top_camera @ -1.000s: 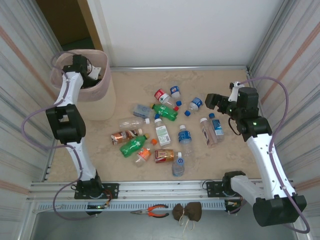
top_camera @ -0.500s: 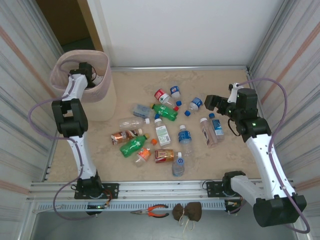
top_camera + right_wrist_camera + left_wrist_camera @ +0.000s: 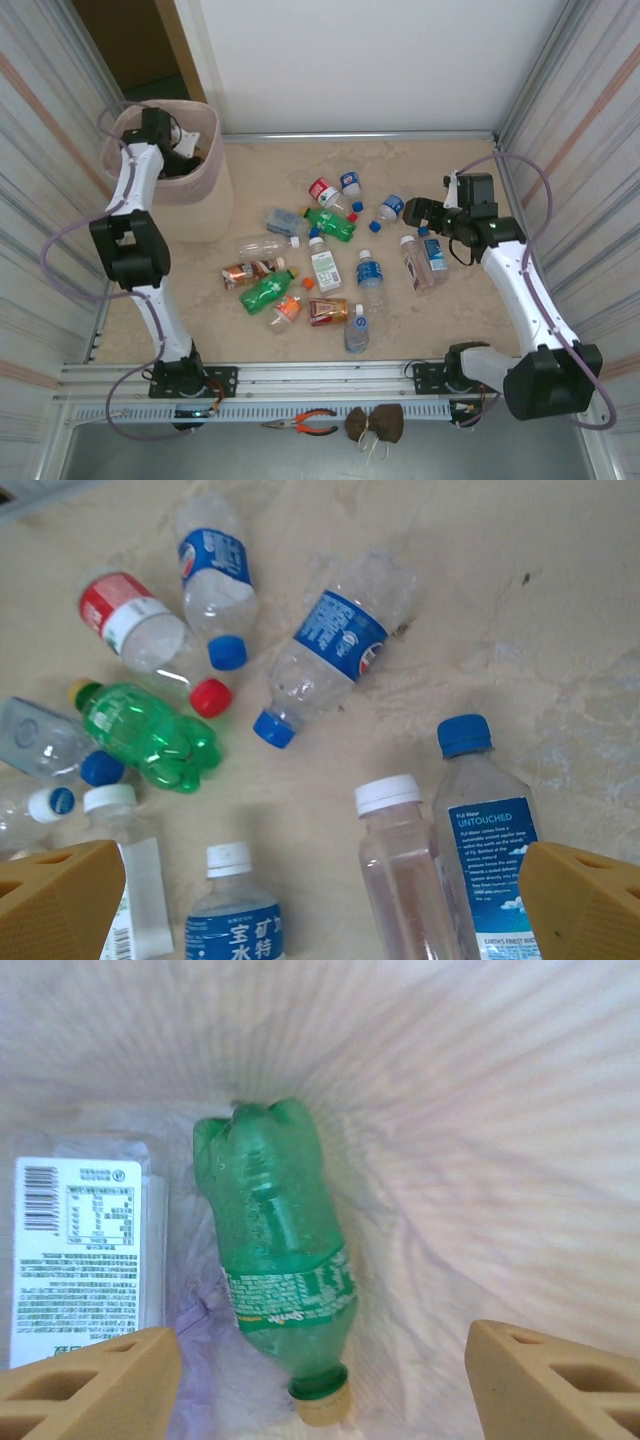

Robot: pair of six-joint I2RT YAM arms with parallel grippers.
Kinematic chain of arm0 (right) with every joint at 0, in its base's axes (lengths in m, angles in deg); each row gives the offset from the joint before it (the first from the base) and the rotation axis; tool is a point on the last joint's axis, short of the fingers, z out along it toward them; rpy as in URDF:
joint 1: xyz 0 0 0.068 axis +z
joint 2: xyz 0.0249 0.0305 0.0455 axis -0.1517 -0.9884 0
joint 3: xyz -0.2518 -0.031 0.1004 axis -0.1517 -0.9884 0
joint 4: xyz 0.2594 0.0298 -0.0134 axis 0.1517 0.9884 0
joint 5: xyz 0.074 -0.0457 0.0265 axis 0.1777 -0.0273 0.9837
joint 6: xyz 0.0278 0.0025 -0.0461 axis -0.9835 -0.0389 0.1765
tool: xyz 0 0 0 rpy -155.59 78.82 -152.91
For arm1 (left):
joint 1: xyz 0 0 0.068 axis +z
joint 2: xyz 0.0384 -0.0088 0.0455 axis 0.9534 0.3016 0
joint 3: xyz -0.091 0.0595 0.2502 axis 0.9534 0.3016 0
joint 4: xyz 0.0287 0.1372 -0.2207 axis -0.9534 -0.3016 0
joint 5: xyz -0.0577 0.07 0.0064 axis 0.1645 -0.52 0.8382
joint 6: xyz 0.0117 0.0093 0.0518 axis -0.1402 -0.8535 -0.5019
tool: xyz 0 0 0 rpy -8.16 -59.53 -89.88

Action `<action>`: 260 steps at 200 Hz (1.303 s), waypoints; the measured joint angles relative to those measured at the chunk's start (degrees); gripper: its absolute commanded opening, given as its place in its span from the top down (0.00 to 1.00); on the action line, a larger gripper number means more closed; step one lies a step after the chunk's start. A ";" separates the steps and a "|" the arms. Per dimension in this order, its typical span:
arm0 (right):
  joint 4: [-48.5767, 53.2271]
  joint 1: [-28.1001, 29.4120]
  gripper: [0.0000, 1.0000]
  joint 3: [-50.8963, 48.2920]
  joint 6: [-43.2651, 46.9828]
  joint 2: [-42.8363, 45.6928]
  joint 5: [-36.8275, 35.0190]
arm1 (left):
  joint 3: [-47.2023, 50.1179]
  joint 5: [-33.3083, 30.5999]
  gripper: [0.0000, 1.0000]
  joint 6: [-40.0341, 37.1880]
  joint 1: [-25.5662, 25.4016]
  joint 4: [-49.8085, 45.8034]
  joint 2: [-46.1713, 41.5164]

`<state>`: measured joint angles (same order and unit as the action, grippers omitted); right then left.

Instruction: Put the plastic bottles in the bin

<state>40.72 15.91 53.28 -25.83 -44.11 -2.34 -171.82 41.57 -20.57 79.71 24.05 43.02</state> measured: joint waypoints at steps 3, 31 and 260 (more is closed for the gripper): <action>0.17 0.00 0.03 0.11 0.17 -0.42 -0.09 | 0.02 0.42 0.25 0.17 0.17 0.24 -0.55; 1.55 0.11 0.10 0.96 0.68 -4.68 -1.16 | 1.73 4.92 0.26 2.21 2.34 3.54 -6.29; -15.02 38.03 0.20 -28.83 18.67 40.46 15.30 | 16.79 18.56 0.25 12.66 7.82 20.24 -23.71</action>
<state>25.71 53.94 24.45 -7.17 -3.66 12.96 -155.03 60.12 -7.92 87.54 44.29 19.31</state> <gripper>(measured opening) 0.808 0.745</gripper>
